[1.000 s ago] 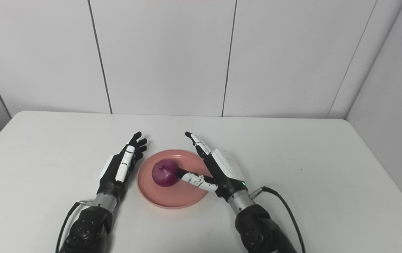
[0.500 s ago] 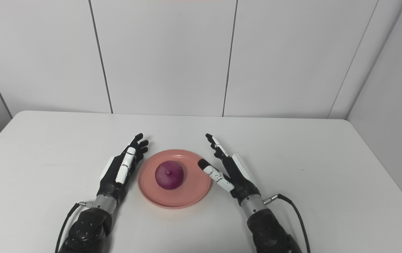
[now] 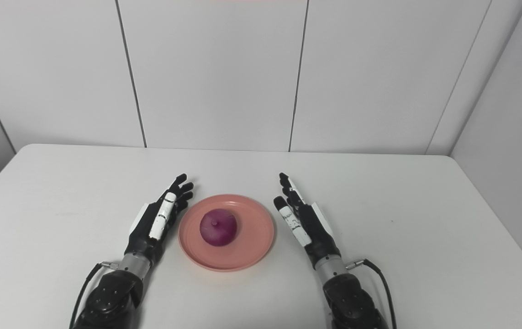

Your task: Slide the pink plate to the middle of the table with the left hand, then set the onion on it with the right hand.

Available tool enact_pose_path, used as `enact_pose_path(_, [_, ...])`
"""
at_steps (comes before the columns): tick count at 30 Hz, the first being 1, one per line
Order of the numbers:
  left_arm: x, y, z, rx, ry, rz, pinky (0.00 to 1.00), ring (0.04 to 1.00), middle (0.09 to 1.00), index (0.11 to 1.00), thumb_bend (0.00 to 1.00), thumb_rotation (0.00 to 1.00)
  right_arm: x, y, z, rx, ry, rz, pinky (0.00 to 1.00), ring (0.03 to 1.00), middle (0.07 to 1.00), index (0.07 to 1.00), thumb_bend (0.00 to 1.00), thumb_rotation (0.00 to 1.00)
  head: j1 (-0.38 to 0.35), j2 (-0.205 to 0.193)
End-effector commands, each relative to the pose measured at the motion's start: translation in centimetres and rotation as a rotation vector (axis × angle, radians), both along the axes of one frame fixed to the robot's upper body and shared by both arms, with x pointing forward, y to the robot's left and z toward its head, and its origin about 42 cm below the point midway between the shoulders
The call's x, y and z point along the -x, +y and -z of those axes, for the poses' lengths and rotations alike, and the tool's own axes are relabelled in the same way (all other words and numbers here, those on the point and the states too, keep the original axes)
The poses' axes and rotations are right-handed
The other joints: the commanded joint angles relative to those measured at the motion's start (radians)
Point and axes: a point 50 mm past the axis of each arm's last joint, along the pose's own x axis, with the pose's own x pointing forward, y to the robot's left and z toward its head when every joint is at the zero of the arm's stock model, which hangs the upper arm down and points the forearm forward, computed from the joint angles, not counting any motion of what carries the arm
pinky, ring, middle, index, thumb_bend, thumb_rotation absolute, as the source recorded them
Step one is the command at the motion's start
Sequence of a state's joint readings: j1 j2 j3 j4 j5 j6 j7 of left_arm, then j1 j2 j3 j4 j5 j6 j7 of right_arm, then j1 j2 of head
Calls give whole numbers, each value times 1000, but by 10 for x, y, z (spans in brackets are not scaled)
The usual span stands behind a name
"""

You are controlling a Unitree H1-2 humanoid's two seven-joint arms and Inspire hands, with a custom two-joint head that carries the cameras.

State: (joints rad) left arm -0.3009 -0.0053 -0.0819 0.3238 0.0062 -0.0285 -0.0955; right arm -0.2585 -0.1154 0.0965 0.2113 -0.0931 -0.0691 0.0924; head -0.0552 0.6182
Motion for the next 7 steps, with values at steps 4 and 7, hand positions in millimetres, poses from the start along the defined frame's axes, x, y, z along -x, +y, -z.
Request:
enact_pose_path(4, [-1,6,0,10,-6,12,948,931,932,932,575,1000,-14,7,-16,-83,-51,3,993,991,988,987,552,1000,-2,0])
enact_pose_path(7, [-2,7,1,25,-5,7,939,926,930,929,566,1000,-15,7,-14,-115,-42,14,992,985,981,981,537,1000,-6,-2])
